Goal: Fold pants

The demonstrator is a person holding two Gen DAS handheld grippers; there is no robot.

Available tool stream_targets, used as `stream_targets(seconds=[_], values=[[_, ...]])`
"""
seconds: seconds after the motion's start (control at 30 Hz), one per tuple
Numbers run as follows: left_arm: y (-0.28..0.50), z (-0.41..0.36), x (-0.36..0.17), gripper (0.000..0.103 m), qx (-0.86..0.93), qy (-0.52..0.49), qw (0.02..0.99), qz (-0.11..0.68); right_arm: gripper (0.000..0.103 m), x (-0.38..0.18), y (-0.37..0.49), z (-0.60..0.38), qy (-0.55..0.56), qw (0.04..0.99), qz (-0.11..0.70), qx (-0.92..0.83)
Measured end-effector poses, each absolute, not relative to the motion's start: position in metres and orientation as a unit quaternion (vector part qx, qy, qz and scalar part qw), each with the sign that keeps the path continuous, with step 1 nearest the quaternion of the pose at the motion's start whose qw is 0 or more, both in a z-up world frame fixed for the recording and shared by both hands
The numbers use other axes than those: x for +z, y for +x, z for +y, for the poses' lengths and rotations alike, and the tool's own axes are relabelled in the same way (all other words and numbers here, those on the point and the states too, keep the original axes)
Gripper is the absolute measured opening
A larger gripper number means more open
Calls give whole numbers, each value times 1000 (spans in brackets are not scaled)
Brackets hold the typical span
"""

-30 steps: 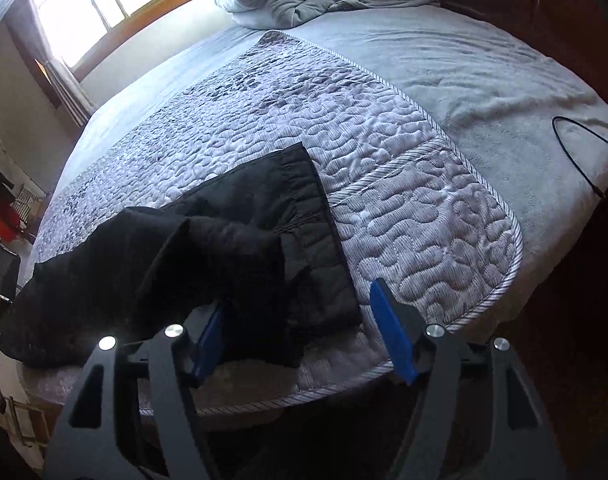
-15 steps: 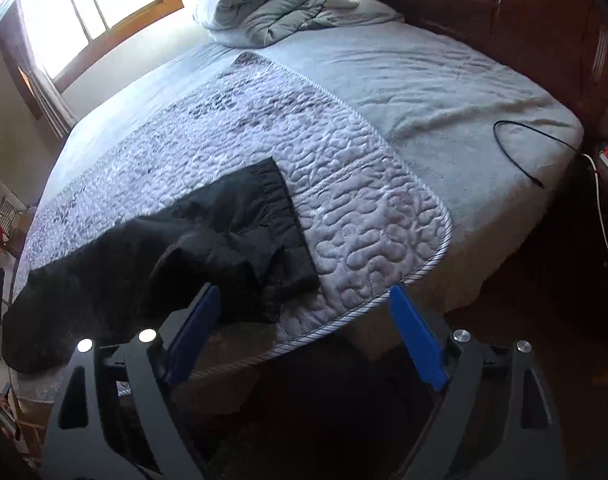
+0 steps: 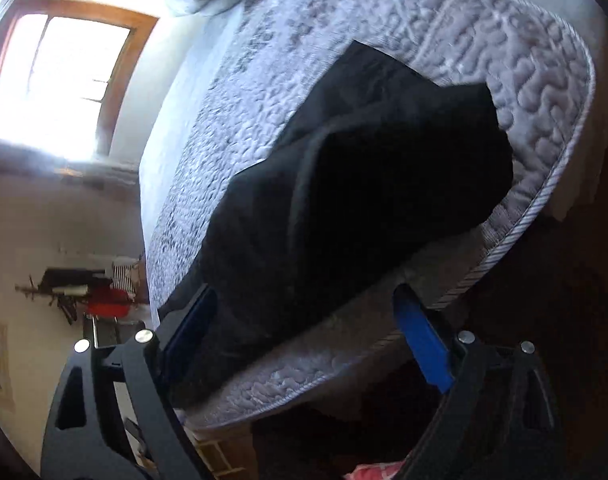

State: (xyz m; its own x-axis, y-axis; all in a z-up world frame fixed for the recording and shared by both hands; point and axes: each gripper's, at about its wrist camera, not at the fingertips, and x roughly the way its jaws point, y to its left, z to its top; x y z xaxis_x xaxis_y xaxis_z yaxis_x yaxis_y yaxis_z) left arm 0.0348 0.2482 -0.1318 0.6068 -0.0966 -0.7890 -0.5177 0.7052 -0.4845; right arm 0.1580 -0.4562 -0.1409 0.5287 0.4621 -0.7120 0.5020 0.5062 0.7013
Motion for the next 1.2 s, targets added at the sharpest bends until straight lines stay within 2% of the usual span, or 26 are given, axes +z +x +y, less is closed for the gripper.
stream_targets(seconds=[0.03, 0.1, 0.13, 0.17, 0.2, 0.23, 0.27, 0.33, 0.5, 0.6, 0.67, 0.8, 0.93, 0.97, 1.03, 1.07, 1.17, 1.2], values=[[33, 243, -131, 99, 129, -359, 819, 428, 79, -150, 163, -462, 523, 707, 476, -19], [30, 235, -132, 99, 132, -348, 819, 437, 65, -161, 175, -473, 538, 694, 477, -36], [29, 233, -133, 99, 131, -343, 820, 439, 54, -166, 182, -478, 538, 692, 478, -46], [28, 231, -134, 99, 135, -338, 821, 440, 39, -169, 187, -483, 539, 693, 476, -50], [27, 230, -135, 99, 140, -335, 820, 442, 18, -171, 194, -485, 541, 691, 477, -48], [26, 229, -137, 99, 141, -336, 818, 445, 8, -170, 203, -483, 539, 693, 477, -40], [27, 229, -141, 99, 139, -338, 816, 447, 4, -165, 210, -482, 532, 698, 478, -36], [27, 229, -146, 99, 144, -339, 810, 455, 3, -140, 228, -474, 490, 735, 469, -18], [28, 221, -155, 99, 139, -339, 805, 467, 2, -48, 239, -443, 416, 827, 336, 172], [30, 219, -153, 99, 139, -331, 808, 467, 2, -37, 219, -439, 377, 851, 297, 215], [33, 217, -153, 99, 139, -328, 806, 472, 2, -63, 212, -442, 367, 848, 339, 176], [41, 214, -152, 99, 140, -322, 805, 479, 4, -154, 203, -467, 391, 794, 463, 59], [49, 208, -148, 99, 137, -313, 806, 483, 19, -188, 195, -473, 414, 769, 484, 39], [51, 206, -147, 99, 137, -309, 806, 486, 33, -190, 196, -474, 419, 766, 485, 38], [56, 201, -147, 99, 135, -303, 805, 491, 43, -186, 194, -475, 426, 768, 478, 38], [58, 199, -147, 99, 133, -301, 805, 494, 53, -183, 191, -479, 428, 766, 479, 36], [63, 194, -149, 99, 127, -300, 804, 498, 61, -170, 177, -488, 430, 767, 476, 33], [64, 193, -151, 99, 125, -299, 803, 500, 66, -166, 173, -490, 428, 768, 476, 31]])
